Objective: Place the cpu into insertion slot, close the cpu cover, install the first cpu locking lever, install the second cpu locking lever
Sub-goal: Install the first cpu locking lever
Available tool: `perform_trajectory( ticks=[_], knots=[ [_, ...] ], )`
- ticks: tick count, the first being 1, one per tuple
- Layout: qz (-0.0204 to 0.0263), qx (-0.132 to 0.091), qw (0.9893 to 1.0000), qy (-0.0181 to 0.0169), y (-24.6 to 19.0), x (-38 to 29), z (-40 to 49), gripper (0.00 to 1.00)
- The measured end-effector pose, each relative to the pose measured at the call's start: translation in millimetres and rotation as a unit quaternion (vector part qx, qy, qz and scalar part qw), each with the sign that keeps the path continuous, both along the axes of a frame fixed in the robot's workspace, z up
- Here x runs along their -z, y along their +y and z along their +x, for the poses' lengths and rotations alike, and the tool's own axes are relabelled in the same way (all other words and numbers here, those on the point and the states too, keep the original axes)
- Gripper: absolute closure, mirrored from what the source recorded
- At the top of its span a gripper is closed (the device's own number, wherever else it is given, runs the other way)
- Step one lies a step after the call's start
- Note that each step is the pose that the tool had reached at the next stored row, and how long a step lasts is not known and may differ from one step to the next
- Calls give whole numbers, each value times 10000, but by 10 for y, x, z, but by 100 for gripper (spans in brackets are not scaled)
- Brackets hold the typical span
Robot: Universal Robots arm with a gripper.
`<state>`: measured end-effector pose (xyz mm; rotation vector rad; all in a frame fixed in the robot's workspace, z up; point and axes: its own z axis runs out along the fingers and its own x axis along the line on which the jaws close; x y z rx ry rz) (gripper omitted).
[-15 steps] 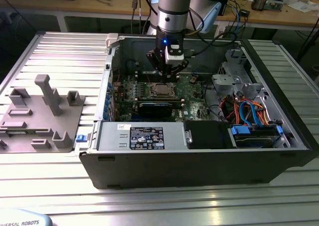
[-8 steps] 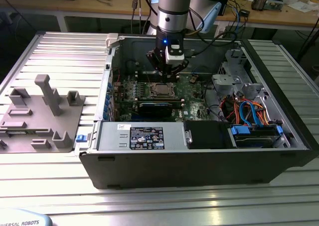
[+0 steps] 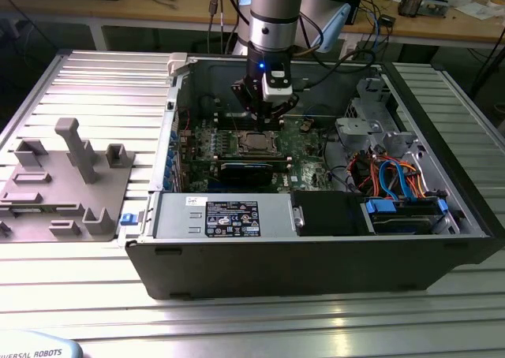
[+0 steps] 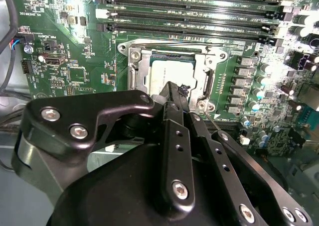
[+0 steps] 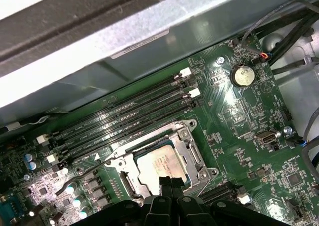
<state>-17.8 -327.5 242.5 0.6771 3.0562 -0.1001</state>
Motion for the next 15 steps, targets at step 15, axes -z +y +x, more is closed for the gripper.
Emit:
perform_trajectory(
  ticks=[15],
  knots=[
    [0, -105, 9999, 0, 0, 0, 0, 89]
  ],
)
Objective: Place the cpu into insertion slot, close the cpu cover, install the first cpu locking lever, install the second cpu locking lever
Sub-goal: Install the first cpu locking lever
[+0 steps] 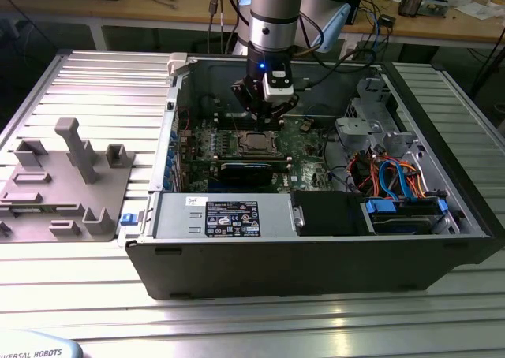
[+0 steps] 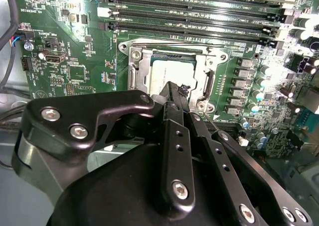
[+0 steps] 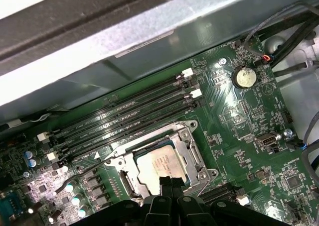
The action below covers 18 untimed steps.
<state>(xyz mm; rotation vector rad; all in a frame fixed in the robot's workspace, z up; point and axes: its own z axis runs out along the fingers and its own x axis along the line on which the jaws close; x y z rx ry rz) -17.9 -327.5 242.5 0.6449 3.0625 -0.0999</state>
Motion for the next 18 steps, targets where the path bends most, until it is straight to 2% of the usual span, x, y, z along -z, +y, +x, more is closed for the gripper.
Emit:
perform_trajectory(
  ticks=[18],
  knots=[
    [0, -135, 9999, 0, 0, 0, 0, 89]
  ],
)
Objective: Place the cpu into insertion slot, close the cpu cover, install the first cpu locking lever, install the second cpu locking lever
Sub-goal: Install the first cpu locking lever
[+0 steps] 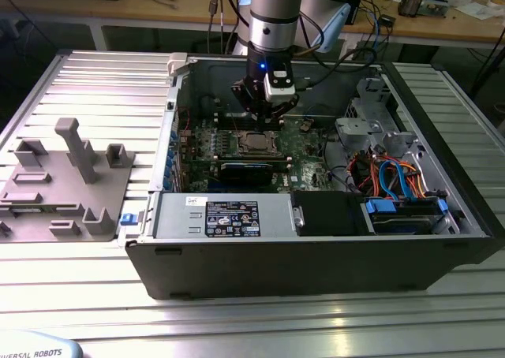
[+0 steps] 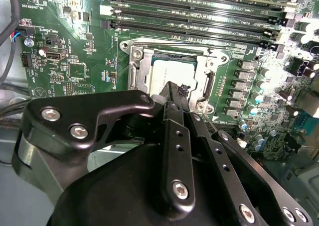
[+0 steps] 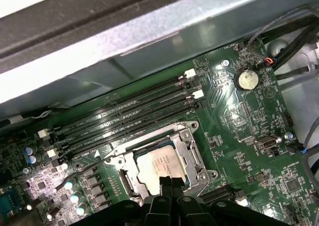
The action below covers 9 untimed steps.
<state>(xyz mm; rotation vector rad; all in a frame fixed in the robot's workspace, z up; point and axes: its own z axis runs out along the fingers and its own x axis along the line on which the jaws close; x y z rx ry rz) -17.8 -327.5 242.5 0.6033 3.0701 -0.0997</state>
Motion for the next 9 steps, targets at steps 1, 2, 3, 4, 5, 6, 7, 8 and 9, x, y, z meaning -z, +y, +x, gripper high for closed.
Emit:
perform_trajectory(
  ticks=[1, 2, 3, 4, 5, 6, 7, 8, 9],
  knots=[
    [0, -4, 10000, 0, 0, 0, 0, 89],
    [0, -11, 10000, 0, 0, 0, 0, 89],
    [0, -15, 10000, 0, 0, 0, 0, 89],
    [0, -21, 10000, 0, 0, 0, 0, 89],
    [0, -27, 10000, 0, 0, 0, 0, 89],
    [0, -33, 10000, 0, 0, 0, 0, 89],
    [0, -43, 10000, 0, 0, 0, 0, 89],
    [0, -50, 10000, 0, 0, 0, 0, 89],
    [0, -60, 10000, 0, 0, 0, 0, 89]
  ],
)
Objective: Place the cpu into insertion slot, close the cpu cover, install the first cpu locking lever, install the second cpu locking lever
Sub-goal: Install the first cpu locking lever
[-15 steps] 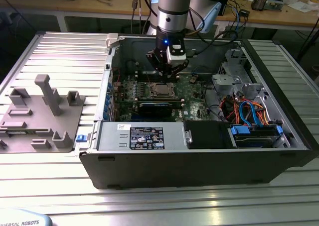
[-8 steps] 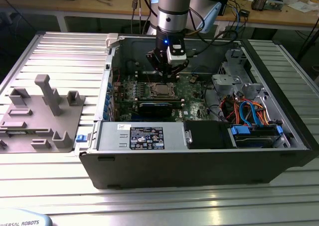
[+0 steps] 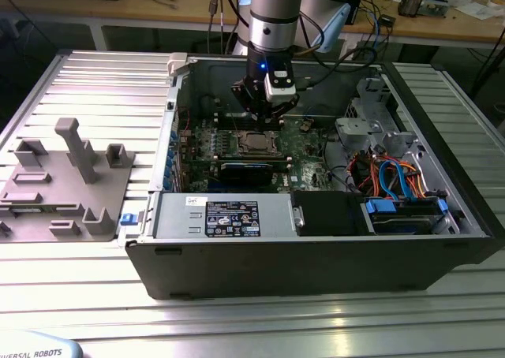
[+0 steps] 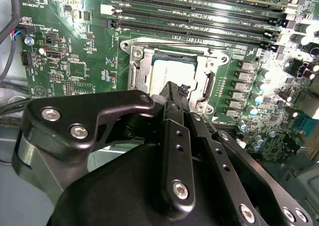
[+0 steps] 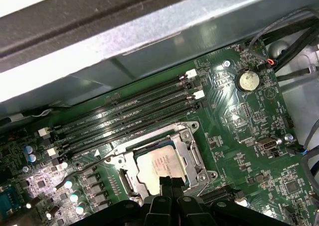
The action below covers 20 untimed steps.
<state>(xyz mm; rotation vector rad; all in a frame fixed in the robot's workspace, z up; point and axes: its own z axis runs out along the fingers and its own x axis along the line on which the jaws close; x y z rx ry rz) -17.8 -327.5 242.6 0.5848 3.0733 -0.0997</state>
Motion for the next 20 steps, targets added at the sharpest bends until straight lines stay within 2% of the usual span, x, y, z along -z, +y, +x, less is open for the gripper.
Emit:
perform_trajectory(
  ticks=[20],
  knots=[
    [0, -132, 9999, 0, 0, 0, 0, 89]
  ],
)
